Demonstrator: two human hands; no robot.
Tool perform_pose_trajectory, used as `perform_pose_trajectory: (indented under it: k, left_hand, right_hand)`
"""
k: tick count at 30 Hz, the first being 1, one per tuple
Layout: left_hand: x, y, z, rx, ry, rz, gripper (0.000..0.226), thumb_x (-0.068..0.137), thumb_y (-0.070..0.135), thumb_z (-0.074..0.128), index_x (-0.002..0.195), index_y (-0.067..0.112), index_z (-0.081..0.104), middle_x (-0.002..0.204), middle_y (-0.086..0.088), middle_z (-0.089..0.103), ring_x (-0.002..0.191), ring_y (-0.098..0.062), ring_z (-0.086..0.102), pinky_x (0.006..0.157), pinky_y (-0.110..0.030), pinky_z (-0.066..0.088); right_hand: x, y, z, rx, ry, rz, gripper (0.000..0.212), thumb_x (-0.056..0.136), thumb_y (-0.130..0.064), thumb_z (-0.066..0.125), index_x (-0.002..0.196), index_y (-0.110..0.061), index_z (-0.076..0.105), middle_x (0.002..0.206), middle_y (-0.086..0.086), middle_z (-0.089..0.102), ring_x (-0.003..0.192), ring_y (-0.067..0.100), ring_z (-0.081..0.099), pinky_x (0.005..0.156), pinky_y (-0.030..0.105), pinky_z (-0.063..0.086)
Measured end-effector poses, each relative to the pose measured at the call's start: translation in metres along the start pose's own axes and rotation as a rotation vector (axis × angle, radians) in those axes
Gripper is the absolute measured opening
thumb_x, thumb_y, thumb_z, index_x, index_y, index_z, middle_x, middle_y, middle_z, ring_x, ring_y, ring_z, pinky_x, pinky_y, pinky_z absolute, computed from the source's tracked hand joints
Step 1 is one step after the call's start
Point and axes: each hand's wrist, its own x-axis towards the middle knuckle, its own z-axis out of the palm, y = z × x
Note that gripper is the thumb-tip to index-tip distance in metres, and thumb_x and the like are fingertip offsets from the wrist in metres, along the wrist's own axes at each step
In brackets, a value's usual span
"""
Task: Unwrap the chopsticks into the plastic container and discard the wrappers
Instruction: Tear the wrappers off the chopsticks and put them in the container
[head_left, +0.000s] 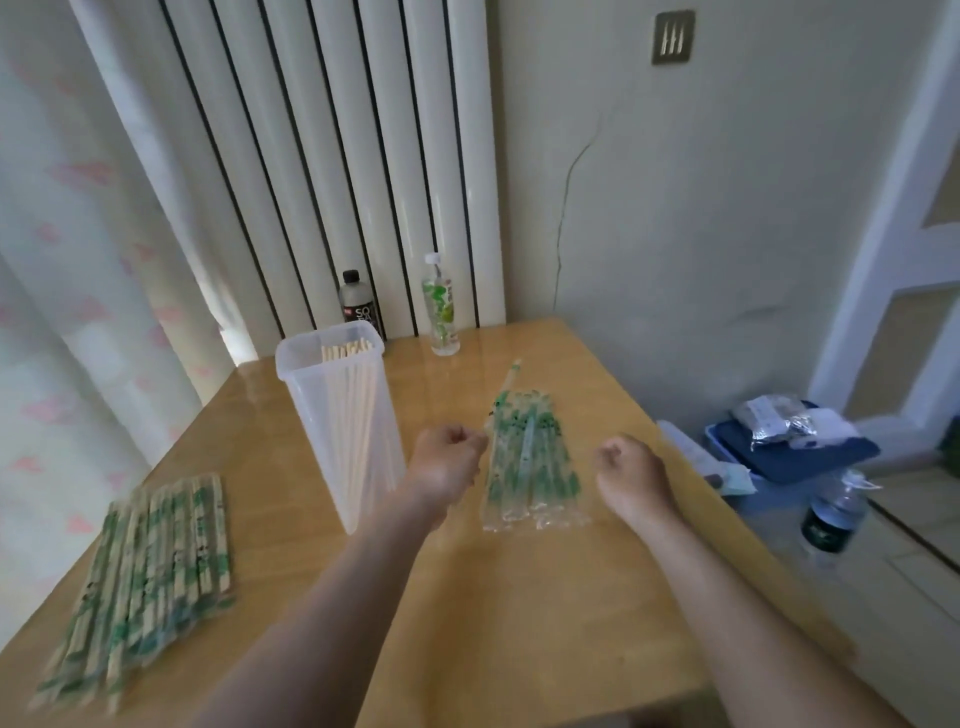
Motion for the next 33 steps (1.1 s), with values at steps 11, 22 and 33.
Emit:
perform_pose_trajectory:
  k: [11, 22, 33]
  left_hand:
    - [0.075, -0.016, 0.050, 0.295, 0.120, -0.021, 0.024, 0.094, 0.020, 0.060, 0.071, 0.014, 0.056, 0.066, -0.004, 0.058, 0.064, -0.019, 0.056, 0.055, -0.029, 0.041]
    - [0.078, -0.019, 0.058, 0.373, 0.142, -0.022, 0.026, 0.095, 0.032, 0.062, 0.082, 0.010, 0.063, 0.077, -0.005, 0.064, 0.067, -0.018, 0.057, 0.058, -0.031, 0.044]
    - [0.011, -0.039, -0.001, 0.493, -0.047, 0.180, 0.020, 0.095, 0.023, 0.055, 0.080, 0.015, 0.065, 0.072, 0.000, 0.063, 0.068, -0.016, 0.056, 0.059, -0.028, 0.043]
  right_hand:
    - [0.002, 0.016, 0.014, -0.093, 0.032, -0.056, 0.015, 0.099, -0.023, 0.054, 0.084, -0.024, 0.054, 0.075, -0.001, 0.062, 0.067, 0.022, 0.058, 0.058, 0.038, 0.048]
    - [0.004, 0.018, 0.012, -0.018, 0.037, -0.055, 0.006, 0.096, -0.026, 0.058, 0.090, -0.024, 0.059, 0.074, -0.002, 0.063, 0.067, 0.021, 0.060, 0.058, 0.038, 0.049]
    - [-0.005, 0.013, 0.005, 0.012, 0.008, -0.040, 0.006, 0.094, -0.020, 0.058, 0.088, -0.021, 0.061, 0.082, 0.000, 0.066, 0.074, 0.022, 0.063, 0.069, 0.041, 0.056]
